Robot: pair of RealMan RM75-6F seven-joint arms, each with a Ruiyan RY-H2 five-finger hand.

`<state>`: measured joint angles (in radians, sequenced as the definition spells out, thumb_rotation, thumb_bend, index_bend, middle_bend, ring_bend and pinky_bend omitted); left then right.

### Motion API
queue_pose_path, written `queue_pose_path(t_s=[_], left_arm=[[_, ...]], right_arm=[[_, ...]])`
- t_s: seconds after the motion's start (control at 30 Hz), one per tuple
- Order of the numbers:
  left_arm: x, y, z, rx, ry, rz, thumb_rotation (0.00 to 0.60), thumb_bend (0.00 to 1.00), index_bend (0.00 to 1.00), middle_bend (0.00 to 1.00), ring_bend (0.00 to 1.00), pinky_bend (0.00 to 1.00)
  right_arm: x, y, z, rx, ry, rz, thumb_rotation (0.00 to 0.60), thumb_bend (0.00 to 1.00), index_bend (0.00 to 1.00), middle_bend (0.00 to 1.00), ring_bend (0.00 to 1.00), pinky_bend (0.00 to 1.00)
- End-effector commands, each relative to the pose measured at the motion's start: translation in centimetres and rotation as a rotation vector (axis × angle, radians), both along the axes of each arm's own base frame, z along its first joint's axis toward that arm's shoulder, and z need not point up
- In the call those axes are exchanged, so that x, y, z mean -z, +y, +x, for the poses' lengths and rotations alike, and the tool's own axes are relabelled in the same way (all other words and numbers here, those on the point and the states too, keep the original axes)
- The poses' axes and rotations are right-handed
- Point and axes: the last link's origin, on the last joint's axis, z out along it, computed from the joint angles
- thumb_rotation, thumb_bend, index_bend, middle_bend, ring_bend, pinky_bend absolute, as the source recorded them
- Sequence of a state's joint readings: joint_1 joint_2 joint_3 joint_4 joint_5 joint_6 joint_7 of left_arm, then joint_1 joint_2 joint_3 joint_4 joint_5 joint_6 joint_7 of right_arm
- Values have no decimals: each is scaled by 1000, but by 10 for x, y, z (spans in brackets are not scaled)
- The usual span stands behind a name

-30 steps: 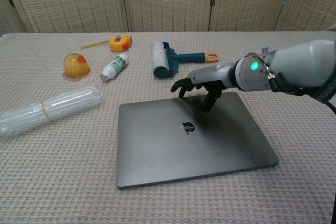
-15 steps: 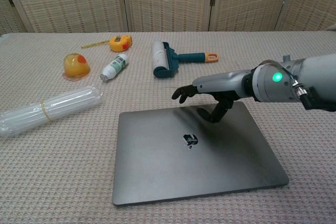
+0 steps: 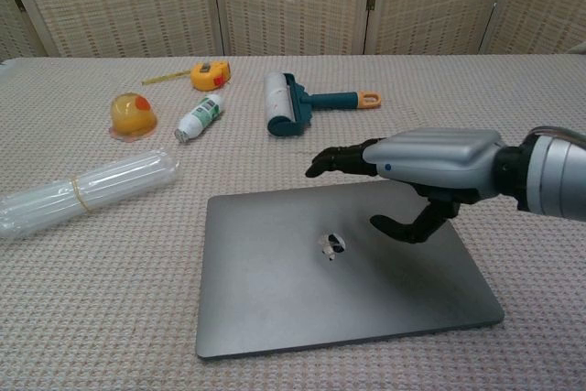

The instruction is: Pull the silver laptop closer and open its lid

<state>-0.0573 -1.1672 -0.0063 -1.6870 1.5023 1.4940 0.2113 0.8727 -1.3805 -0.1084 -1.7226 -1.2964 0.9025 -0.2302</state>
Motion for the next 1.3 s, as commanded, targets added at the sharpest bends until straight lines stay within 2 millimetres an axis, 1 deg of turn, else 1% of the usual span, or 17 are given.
queue_pose_path(t_s=[0.03, 0.13, 0.33, 0.53, 0.9, 1.3], left_arm=[[0, -1, 1, 1, 0, 2, 600, 646, 89, 62, 46, 0], [0, -1, 2, 0, 2, 2, 600, 646, 89, 62, 46, 0], [0, -2, 4, 4, 1, 3, 600, 646, 89, 62, 46, 0], [0, -3, 6, 4, 4, 0, 600, 646, 89, 62, 46, 0], [2, -3, 10, 7, 9, -5, 600, 646, 89, 62, 46, 0], [2, -5, 9, 0, 10, -5, 600, 646, 87, 61, 46, 0]], right_arm=[[0, 14, -14, -49, 13, -23, 600, 456, 0, 0, 0, 0], [3, 21, -20, -89, 9, -37, 600, 393, 0, 0, 0, 0], [14, 35, -30, -167, -6, -35, 600, 388, 0, 0, 0, 0], [25, 45, -31, -235, -29, -7, 600, 387, 0, 0, 0, 0], [33, 56, -32, -286, -36, 48, 600, 387, 0, 0, 0, 0], [50, 53, -28, -304, -13, 59, 600, 378, 0, 0, 0, 0]])
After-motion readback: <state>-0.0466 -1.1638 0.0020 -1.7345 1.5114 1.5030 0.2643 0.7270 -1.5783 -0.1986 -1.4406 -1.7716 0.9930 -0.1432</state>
